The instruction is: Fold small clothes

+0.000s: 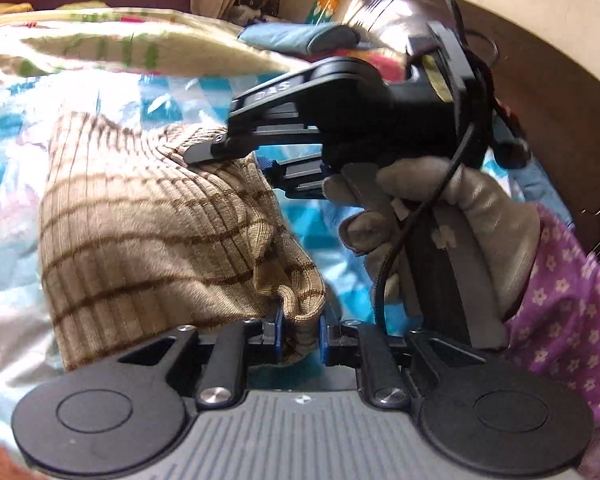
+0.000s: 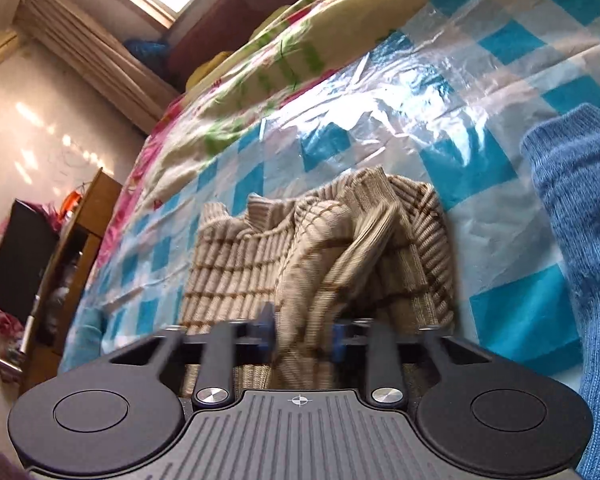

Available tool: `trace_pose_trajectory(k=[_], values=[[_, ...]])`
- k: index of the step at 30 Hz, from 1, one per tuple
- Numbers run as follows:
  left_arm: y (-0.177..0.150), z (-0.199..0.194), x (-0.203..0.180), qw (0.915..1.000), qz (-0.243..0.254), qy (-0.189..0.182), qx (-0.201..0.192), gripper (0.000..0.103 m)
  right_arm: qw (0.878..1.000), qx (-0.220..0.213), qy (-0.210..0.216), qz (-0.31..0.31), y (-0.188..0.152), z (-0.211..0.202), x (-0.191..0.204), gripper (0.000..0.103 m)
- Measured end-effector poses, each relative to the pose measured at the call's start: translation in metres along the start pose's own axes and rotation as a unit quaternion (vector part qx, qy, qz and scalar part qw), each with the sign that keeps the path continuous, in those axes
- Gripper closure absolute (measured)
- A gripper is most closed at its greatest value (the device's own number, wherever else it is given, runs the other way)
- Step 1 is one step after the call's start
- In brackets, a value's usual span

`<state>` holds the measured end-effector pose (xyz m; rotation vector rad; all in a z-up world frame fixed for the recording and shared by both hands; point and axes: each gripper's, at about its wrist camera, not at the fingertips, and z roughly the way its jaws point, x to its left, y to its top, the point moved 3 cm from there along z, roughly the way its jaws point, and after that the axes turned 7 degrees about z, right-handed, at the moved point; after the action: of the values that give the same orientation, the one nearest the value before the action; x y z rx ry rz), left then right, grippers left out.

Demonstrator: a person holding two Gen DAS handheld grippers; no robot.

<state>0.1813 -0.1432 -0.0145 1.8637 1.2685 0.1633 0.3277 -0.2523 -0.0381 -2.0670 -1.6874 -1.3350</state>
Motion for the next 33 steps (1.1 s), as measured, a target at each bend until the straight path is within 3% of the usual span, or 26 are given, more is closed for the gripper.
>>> trace_pose_trajectory(k=[5,7,10,14,18,23,26,30,32,33], values=[[0.011,-0.003,-0.012,0.9992,0.022,-0.017,-0.028,0.082,0.998,-0.050,0.045,0.005,0.014,-0.035,-0.002,0.085],[0.008,0.014,-0.015,0.9995,0.025,-0.017,-0.009,0.082,0.999,-0.049,0.022,0.005,0.019,-0.031,-0.016,0.085],[-0.008,0.046,-0.016,0.9981,0.023,-0.005,0.056,0.082,0.999,-0.023,-0.049,0.006,0.016,-0.006,-0.043,0.084],[-0.013,0.038,-0.019,0.9981,0.016,-0.020,0.055,0.071,0.999,-0.020,-0.016,0.034,0.012,-0.007,-0.057,0.080],[-0.018,0.003,-0.004,0.9982,0.008,-0.039,0.046,0.065,0.999,-0.035,-0.030,0.018,0.008,-0.022,-0.054,0.074],[-0.013,-0.029,0.015,0.9999,0.001,-0.007,0.013,0.062,0.997,-0.056,-0.044,-0.017,-0.015,-0.061,-0.041,0.074],[-0.007,-0.037,0.032,0.9993,-0.007,0.038,0.000,0.061,0.998,-0.034,-0.036,-0.049,-0.044,-0.078,-0.031,0.073],[-0.008,-0.027,0.057,0.9970,-0.020,0.074,0.003,0.061,0.992,-0.007,-0.062,-0.110,-0.077,-0.081,-0.025,0.074],[-0.013,-0.018,0.064,0.9959,-0.022,0.086,0.018,0.061,0.984,-0.001,-0.113,-0.137,-0.082,-0.073,-0.029,0.084],[-0.016,-0.014,0.067,0.9951,-0.023,0.092,0.028,0.061,0.982,-0.003,-0.130,-0.138,-0.080,-0.069,-0.033,0.094]])
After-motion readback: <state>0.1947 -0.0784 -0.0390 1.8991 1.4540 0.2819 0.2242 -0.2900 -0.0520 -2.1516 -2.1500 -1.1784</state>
